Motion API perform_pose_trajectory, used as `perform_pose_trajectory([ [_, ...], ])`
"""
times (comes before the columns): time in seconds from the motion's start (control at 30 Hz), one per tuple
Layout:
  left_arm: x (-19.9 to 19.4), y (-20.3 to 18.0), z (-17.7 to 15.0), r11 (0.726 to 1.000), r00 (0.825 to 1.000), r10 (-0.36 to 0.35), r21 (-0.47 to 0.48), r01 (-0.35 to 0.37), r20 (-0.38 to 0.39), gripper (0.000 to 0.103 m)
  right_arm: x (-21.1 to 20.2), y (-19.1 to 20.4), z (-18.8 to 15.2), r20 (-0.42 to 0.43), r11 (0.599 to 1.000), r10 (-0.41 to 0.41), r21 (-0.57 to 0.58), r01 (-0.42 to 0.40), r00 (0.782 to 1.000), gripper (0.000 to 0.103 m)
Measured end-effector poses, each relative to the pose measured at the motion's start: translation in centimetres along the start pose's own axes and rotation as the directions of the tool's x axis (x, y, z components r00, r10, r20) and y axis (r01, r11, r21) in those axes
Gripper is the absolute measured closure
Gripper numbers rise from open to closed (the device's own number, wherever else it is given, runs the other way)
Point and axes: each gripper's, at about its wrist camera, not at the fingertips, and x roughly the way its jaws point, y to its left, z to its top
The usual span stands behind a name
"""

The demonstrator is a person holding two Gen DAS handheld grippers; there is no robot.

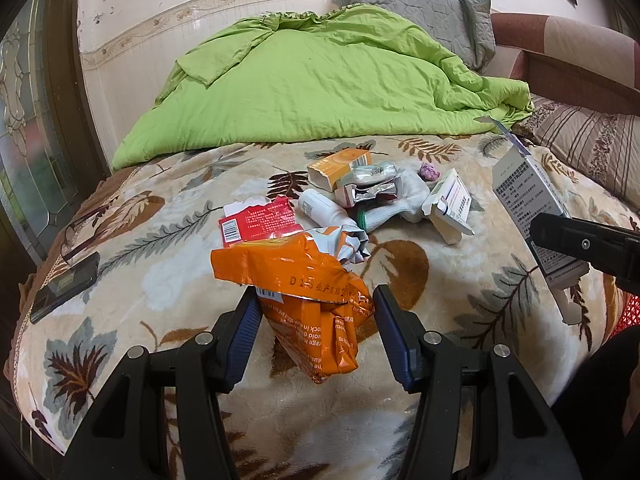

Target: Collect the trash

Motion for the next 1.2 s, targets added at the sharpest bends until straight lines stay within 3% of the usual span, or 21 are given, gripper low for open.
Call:
perform_pose_trajectory([
  [1.2,0.03,-0.3,0.0,1.0,1.0,0.001,0.006,-0.001,0.001,0.047,-0.13,-0.27,-0.12,0.0,1.0,0.01,0.013,-0.01,1.0,0.06],
])
